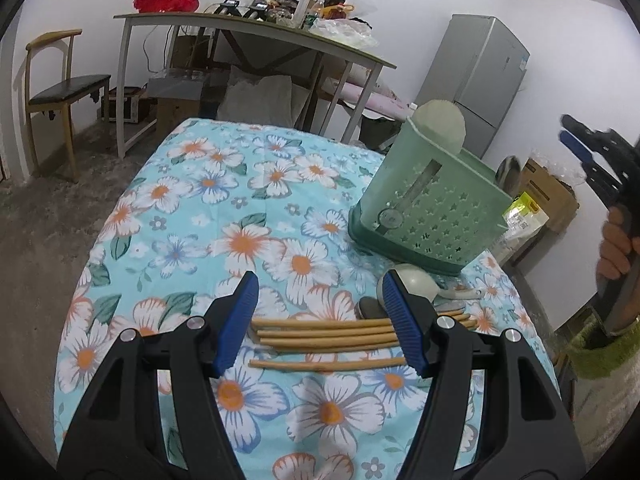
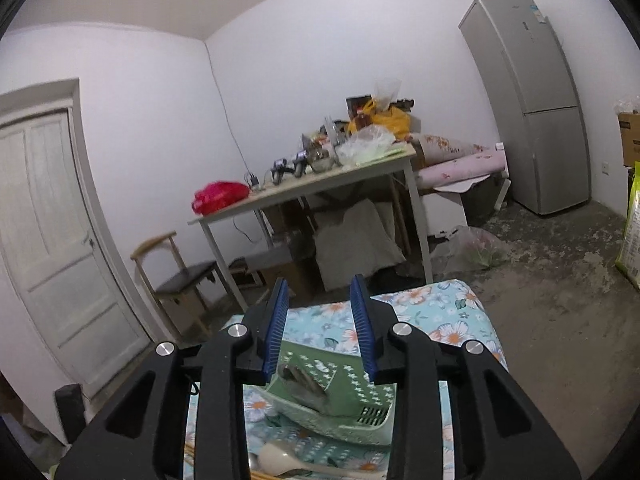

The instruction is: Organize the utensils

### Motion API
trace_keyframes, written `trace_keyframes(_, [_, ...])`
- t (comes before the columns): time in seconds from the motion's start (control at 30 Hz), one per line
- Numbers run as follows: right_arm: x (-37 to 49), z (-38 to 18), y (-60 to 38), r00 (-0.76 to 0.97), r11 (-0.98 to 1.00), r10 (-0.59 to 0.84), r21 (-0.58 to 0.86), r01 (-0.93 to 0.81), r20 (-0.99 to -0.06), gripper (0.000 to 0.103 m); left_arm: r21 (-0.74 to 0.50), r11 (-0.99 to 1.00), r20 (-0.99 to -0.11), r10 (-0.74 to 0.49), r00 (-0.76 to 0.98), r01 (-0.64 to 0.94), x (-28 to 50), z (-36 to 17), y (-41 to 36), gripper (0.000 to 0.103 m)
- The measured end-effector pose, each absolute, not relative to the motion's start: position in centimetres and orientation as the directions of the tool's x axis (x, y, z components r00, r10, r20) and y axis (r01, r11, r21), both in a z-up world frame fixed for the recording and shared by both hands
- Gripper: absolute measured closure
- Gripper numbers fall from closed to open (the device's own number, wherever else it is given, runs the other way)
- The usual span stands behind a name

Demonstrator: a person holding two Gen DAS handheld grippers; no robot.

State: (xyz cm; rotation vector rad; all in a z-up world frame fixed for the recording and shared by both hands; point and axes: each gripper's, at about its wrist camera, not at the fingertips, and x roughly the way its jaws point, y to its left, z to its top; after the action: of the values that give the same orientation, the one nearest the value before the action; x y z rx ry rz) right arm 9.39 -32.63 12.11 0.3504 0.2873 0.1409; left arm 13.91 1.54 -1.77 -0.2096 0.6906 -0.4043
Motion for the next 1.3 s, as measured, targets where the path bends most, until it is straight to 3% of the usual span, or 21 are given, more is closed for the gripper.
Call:
trace_keyframes(0.13, [6.0, 11.8, -31.8, 0.945, 0.929, 0.203, 0.355, -0.103, -0.258, 0.071, -0.3, 0.909, -0.574, -0.414, 0.707, 0.289, 14.8, -1.1, 0.9, 0.044])
trace_keyframes(0.2, [5.1, 10.7, -31.2, 0.927, 0.915, 0.236, 0.387, -0.112, -0.29, 0.071, -0.29, 0.913, -0.584, -0.406, 0.703, 0.286, 15.3, -0.9, 0.5, 0.054])
trace_keyframes(0.3, [5.4, 6.8, -29.4, 0.846, 0.891, 0.311, 0.444, -0.1, -0.433, 0.071, -0.261, 0.922, -0.653, -0.386, 0.652, 0.285, 16.8, -1.6, -0.8, 0.062])
trace_keyframes(0.33, [6.1, 4.7, -28.3, 0.797, 0.894, 0.319, 0.443, -0.072, -0.513, 0.071, -0.253, 0.925, -0.678, -0.379, 0.63, 0.284, 17.2, -2.2, -1.1, 0.07])
trace_keyframes(0.43, [8.0, 0.5, -26.6, 0.703, 0.886, 0.349, 0.462, -0.033, -0.62, 0.071, -0.204, 0.931, -0.731, -0.35, 0.585, 0.301, 18.2, -4.0, -2.4, 0.077])
trace_keyframes(0.73, [12.2, -4.6, -24.0, 0.61, 0.932, 0.274, 0.361, 0.021, -0.744, 0.072, -0.065, 0.921, -0.772, -0.289, 0.566, 0.383, 17.3, -6.9, -4.5, 0.081])
trace_keyframes(1.13, [6.9, -5.9, -22.6, 0.581, 0.942, 0.277, 0.337, -0.006, -0.765, 0.072, -0.08, 0.886, -0.764, -0.349, 0.542, 0.458, 12.5, -6.9, -4.3, 0.083])
trace_keyframes(1.3, [4.7, -5.7, -22.7, 0.594, 0.939, 0.286, 0.344, -0.016, -0.752, 0.072, -0.165, 0.894, -0.756, -0.385, 0.529, 0.416, 11.2, -6.5, -3.2, 0.08])
